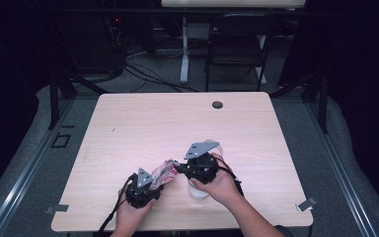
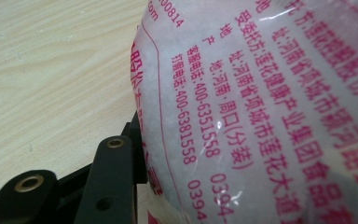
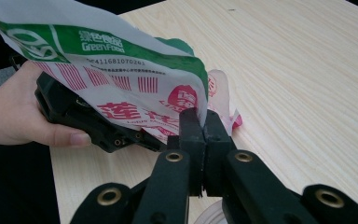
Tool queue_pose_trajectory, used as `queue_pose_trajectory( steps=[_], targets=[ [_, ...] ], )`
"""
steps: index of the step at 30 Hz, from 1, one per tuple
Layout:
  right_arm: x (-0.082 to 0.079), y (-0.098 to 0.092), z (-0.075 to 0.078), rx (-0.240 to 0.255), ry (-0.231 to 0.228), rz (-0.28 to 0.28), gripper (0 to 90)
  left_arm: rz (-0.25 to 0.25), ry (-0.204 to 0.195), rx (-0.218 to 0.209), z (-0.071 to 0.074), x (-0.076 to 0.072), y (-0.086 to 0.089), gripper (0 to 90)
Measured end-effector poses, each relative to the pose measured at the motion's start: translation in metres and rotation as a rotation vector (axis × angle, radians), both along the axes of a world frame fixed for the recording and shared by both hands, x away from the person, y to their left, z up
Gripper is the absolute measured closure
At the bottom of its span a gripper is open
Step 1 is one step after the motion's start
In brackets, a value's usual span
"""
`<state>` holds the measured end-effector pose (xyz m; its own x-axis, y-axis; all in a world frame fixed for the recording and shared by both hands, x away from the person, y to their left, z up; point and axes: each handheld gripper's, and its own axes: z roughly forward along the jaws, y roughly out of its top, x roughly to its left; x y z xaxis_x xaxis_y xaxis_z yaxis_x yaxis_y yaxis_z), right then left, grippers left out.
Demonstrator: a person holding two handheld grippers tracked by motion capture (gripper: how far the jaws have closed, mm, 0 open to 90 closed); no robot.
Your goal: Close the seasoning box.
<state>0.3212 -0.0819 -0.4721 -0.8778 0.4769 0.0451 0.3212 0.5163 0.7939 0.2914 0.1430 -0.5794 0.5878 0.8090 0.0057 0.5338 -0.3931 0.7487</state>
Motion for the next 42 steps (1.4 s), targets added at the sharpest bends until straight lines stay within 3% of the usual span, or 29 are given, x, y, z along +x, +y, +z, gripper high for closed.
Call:
queue_pose_trajectory(
  steps=[20, 38, 42],
  targets=[
    [-0.001, -0.002, 0.004, 0.027, -0.006, 0.005, 87.7, 0.014, -0.030, 0.008, 0.007, -0.002, 0.001, 58.8],
    [-0.005, -0.005, 0.009, 0.036, -0.038, 0.009, 84.1, 0.035, -0.094, 0.062, 0.019, -0.005, -0.001, 58.8],
    [-0.009, -0.009, 0.011, 0.051, -0.061, 0.004, 81.1, 0.021, -0.112, 0.097, 0.024, -0.004, -0.004, 58.9]
  ],
)
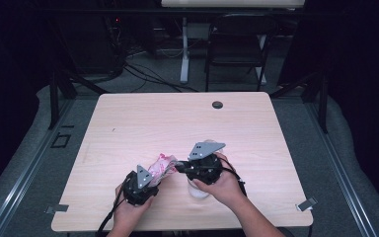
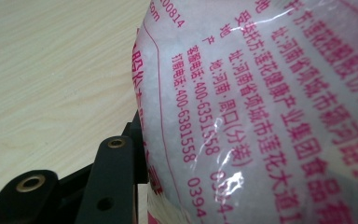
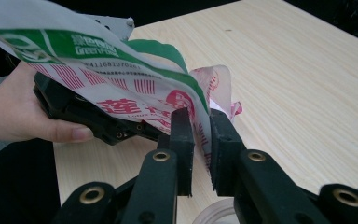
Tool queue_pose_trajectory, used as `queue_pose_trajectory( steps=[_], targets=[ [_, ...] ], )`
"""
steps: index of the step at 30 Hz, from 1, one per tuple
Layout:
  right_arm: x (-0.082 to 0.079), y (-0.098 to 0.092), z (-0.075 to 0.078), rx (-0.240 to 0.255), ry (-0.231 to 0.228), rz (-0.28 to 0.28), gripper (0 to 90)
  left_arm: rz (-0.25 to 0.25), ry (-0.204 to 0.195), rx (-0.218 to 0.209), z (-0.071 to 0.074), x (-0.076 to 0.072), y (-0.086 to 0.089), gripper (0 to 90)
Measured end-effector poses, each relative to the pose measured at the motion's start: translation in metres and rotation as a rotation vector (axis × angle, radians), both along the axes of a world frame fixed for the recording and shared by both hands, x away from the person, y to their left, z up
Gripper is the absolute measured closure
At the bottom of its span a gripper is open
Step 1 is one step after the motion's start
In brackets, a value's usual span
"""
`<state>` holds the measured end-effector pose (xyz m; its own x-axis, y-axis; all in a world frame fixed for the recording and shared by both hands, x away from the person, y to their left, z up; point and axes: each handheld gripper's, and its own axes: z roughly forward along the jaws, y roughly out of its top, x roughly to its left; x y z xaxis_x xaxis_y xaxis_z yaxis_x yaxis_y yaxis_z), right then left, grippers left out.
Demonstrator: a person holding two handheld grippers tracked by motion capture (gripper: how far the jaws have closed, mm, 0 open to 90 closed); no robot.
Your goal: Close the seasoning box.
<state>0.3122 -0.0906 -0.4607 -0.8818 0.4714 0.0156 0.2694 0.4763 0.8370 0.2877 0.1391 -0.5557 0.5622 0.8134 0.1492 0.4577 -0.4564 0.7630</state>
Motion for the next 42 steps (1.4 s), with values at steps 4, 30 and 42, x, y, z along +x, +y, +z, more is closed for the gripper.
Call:
queue_pose_trajectory(
  steps=[4, 30, 42],
  targets=[
    [-0.005, -0.005, 0.004, -0.007, -0.025, -0.020, 78.2, -0.012, -0.011, 0.028, 0.005, 0.003, -0.004, 58.9],
    [-0.027, -0.043, 0.016, -0.016, -0.122, -0.090, 60.2, -0.059, -0.067, 0.129, 0.017, 0.020, -0.028, 59.0],
    [-0.037, -0.039, 0.023, -0.057, -0.215, -0.041, 55.4, -0.096, -0.090, 0.176, 0.016, 0.016, -0.036, 59.1]
  ],
)
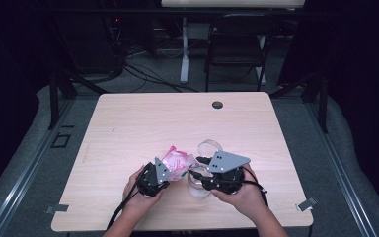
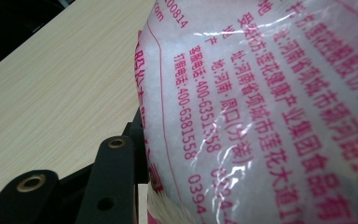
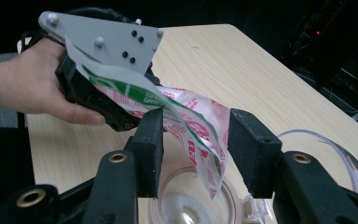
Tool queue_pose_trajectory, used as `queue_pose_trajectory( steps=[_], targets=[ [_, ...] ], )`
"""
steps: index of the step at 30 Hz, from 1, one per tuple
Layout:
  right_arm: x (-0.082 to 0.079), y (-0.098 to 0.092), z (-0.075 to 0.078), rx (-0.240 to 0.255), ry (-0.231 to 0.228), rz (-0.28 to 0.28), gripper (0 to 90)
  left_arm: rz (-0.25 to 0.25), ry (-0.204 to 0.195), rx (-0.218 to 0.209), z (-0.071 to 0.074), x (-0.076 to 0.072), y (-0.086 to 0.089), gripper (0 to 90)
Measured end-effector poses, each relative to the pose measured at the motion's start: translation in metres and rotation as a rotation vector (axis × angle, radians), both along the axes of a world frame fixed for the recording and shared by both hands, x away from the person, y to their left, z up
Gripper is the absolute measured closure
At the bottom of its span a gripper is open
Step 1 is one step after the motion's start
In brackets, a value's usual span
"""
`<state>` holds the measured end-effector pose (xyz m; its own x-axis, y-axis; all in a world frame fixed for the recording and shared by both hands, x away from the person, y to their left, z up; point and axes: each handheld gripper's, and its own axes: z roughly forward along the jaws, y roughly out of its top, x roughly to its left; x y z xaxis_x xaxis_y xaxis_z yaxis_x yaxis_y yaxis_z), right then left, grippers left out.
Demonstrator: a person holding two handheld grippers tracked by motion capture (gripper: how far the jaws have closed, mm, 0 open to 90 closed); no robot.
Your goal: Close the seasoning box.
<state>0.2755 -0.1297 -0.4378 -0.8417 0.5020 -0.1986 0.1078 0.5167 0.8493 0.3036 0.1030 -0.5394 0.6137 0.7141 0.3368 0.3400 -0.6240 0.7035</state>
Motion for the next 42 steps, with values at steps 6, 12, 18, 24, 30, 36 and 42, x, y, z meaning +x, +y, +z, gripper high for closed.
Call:
queue_pose_trajectory(
  steps=[6, 12, 18, 24, 30, 36, 42],
  targets=[
    [0.000, 0.003, 0.000, -0.003, -0.003, 0.015, 55.0, 0.000, -0.005, -0.007, 0.000, -0.001, 0.002, 59.0],
    [-0.001, 0.007, -0.001, -0.026, -0.017, 0.048, 54.7, -0.008, -0.003, 0.006, 0.002, -0.003, 0.004, 59.1],
    [-0.002, 0.011, -0.002, -0.037, -0.022, 0.083, 56.4, -0.020, -0.037, 0.032, 0.003, -0.006, 0.003, 59.1],
    [-0.002, 0.015, -0.004, -0.066, -0.020, 0.108, 60.2, -0.028, -0.053, 0.055, 0.005, -0.008, 0.002, 59.1],
    [-0.001, 0.017, -0.009, -0.094, -0.007, 0.118, 66.6, -0.029, -0.086, 0.081, 0.007, -0.009, 0.001, 59.1],
    [-0.001, 0.017, -0.010, -0.116, -0.006, 0.119, 74.0, -0.024, -0.097, 0.086, 0.008, -0.010, 0.002, 59.2],
    [-0.001, 0.018, -0.012, -0.141, -0.021, 0.114, 80.3, -0.027, -0.105, 0.103, 0.008, -0.010, 0.002, 59.2]
  ],
)
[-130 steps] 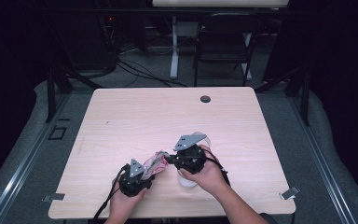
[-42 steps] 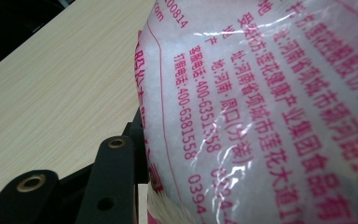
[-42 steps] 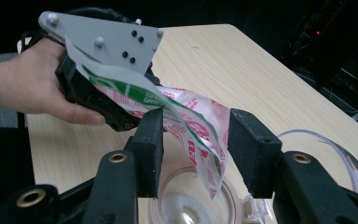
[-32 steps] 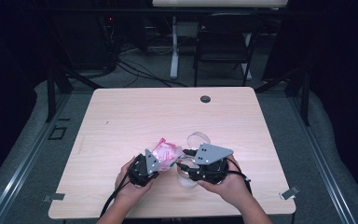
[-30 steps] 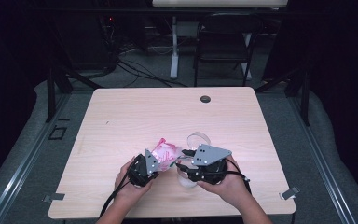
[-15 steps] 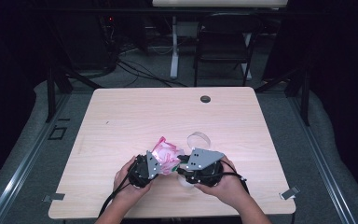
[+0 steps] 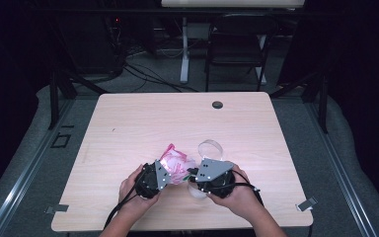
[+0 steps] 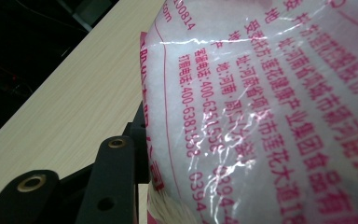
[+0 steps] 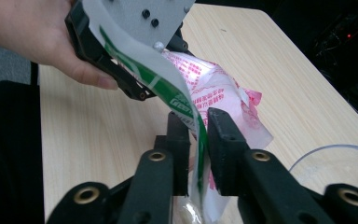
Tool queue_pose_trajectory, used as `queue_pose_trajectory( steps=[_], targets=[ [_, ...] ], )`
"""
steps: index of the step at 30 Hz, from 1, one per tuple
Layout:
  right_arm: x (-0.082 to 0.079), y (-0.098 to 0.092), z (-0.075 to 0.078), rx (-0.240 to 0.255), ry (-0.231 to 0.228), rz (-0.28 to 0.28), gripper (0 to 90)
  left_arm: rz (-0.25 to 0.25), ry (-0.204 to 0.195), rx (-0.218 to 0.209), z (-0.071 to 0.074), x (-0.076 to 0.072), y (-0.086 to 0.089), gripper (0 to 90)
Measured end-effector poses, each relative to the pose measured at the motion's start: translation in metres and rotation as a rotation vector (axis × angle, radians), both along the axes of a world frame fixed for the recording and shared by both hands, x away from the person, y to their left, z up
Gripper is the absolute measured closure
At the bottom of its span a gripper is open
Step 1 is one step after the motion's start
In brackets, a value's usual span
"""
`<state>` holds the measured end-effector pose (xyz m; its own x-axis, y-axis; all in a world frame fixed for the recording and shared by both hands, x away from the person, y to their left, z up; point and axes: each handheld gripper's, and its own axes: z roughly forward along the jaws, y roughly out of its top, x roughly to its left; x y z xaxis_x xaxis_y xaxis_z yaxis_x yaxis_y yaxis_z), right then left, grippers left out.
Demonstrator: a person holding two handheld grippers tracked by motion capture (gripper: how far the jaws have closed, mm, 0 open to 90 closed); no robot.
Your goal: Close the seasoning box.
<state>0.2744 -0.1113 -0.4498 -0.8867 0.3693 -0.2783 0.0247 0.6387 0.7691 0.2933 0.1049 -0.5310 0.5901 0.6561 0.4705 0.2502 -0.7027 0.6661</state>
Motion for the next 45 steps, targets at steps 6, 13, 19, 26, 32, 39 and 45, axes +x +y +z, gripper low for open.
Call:
queue_pose_trajectory(
  steps=[6, 13, 19, 26, 32, 39, 45],
  targets=[
    [0.001, -0.001, 0.000, -0.014, 0.011, 0.005, 86.4, -0.001, -0.006, 0.000, 0.000, 0.000, 0.000, 59.4],
    [0.003, -0.002, -0.001, 0.002, 0.044, 0.003, 89.5, -0.004, -0.014, 0.013, 0.000, -0.001, -0.001, 59.4],
    [0.004, -0.004, -0.001, 0.016, 0.076, -0.004, 90.0, -0.006, -0.029, 0.019, 0.000, -0.002, -0.001, 59.4],
    [0.007, -0.007, -0.001, 0.047, 0.120, -0.008, 90.0, -0.005, -0.053, 0.038, 0.001, -0.004, -0.002, 59.5],
    [0.010, -0.010, -0.002, 0.078, 0.144, -0.023, 90.0, -0.004, -0.084, 0.050, 0.002, -0.005, -0.002, 59.6],
    [0.012, -0.013, -0.003, 0.089, 0.169, -0.034, 90.0, 0.015, -0.129, 0.089, 0.003, -0.007, -0.005, 59.8],
    [0.012, -0.014, -0.003, 0.102, 0.175, -0.041, 90.0, 0.012, -0.174, 0.126, 0.006, -0.009, -0.006, 60.0]
  ],
)
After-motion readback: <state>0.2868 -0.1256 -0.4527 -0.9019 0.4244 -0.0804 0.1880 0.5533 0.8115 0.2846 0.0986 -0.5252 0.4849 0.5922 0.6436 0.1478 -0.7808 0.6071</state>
